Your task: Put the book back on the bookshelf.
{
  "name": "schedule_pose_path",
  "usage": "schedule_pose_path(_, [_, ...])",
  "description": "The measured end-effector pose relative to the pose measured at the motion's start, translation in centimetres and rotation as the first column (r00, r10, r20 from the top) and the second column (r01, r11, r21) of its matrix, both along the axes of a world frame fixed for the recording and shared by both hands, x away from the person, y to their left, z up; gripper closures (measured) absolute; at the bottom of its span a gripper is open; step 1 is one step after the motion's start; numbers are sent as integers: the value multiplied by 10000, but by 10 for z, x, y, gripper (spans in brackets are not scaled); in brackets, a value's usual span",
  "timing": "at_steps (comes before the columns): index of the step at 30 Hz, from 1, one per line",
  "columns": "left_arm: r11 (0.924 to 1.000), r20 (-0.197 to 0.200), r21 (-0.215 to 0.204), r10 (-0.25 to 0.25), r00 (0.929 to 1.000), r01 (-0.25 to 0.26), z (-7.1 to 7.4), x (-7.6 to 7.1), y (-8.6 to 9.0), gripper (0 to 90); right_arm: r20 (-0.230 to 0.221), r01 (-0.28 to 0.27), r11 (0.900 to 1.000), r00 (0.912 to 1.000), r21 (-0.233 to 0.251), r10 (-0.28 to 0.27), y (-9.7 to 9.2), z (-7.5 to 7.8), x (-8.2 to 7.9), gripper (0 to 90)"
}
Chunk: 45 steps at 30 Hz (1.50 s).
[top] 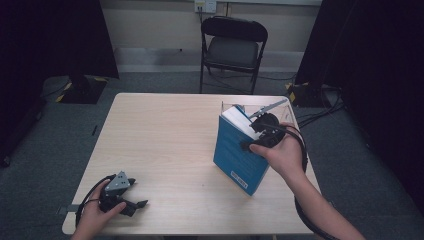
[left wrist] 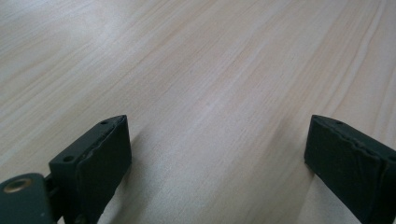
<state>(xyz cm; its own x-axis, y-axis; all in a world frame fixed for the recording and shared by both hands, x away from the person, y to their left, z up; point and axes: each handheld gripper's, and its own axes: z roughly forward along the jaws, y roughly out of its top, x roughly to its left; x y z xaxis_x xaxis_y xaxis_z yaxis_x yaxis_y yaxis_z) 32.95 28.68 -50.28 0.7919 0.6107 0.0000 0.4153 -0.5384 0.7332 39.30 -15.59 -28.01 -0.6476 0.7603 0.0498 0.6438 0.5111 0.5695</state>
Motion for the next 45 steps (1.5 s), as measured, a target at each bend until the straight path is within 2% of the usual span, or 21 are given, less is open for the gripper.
schedule_pose_path(9, [10000, -5, 5, 4, 10000, -4, 0, 0, 0, 70, -99, 321, 9995, 9994, -78, -322, -7, 2, 5, 618])
schedule_pose_path(22, [10000, 4, 13, -3, 10000, 3, 0, 0, 0, 71, 14, 789, 9967, 9969, -195, -789, -14, 6, 11, 618])
schedule_pose_path(36, [10000, 0, 10, -3, 10000, 3, 0, 0, 0, 71, 101, 1116, 9933, 9937, -301, -1114, -10, 7, 17, 618])
schedule_pose_path(45, [10000, 18, 33, -4, 10000, 4, 0, 0, 0, 71, 130, 1529, 9879, 9882, -271, -1526, -8, 7, 22, 618])
